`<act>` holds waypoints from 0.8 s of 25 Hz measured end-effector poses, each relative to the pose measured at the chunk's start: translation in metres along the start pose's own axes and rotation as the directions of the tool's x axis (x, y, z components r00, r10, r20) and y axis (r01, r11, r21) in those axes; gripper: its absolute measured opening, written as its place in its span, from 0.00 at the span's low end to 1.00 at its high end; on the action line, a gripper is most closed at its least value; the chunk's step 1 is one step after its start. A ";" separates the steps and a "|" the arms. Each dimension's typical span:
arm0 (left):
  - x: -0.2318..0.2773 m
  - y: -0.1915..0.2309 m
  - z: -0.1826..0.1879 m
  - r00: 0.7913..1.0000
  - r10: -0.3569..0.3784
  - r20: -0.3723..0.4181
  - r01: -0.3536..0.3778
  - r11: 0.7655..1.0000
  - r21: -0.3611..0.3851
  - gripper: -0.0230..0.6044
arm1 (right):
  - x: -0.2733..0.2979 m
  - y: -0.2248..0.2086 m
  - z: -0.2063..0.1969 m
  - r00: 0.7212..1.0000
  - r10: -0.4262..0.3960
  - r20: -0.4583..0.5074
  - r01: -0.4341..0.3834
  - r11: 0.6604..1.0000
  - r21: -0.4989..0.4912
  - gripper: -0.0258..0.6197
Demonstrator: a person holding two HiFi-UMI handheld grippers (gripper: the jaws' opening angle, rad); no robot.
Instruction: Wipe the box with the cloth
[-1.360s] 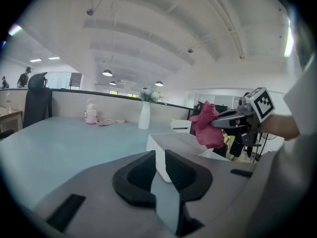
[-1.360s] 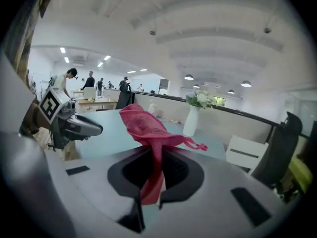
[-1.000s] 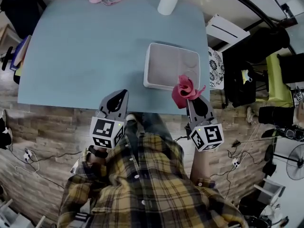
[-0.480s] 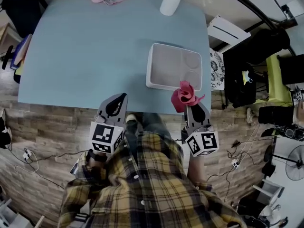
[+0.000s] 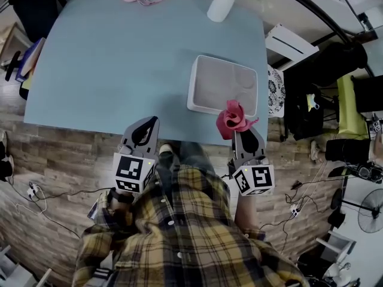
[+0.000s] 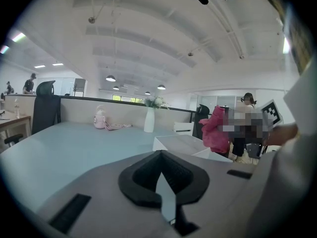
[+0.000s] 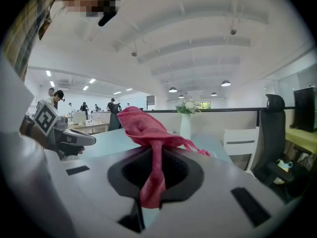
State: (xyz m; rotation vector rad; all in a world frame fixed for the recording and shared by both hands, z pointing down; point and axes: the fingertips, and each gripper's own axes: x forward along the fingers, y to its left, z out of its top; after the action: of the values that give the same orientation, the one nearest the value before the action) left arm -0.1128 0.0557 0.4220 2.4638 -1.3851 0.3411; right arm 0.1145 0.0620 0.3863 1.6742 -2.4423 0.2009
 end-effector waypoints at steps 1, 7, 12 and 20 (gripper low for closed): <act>0.000 0.000 0.000 1.000 0.000 0.001 0.000 1.000 0.000 0.02 | 0.002 0.002 0.001 1.000 0.004 0.000 -0.004 1.000 -0.012 0.10; 0.000 -0.002 0.001 1.000 0.000 0.000 0.000 1.000 0.008 0.02 | 0.008 0.007 0.003 1.000 0.026 0.003 -0.026 0.998 -0.051 0.10; -0.001 0.001 0.001 1.000 0.013 0.005 -0.013 1.000 0.005 0.02 | 0.010 0.004 0.000 1.000 0.027 -0.006 -0.027 0.998 -0.055 0.10; -0.007 0.010 0.000 0.999 0.032 0.009 -0.032 0.999 -0.006 0.02 | 0.018 0.013 0.001 0.999 0.045 -0.016 -0.046 0.997 -0.061 0.10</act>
State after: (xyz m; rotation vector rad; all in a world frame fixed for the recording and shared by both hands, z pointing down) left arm -0.1251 0.0565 0.4206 2.4437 -1.4287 0.3336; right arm 0.0957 0.0501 0.3895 1.5872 -2.4515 0.1421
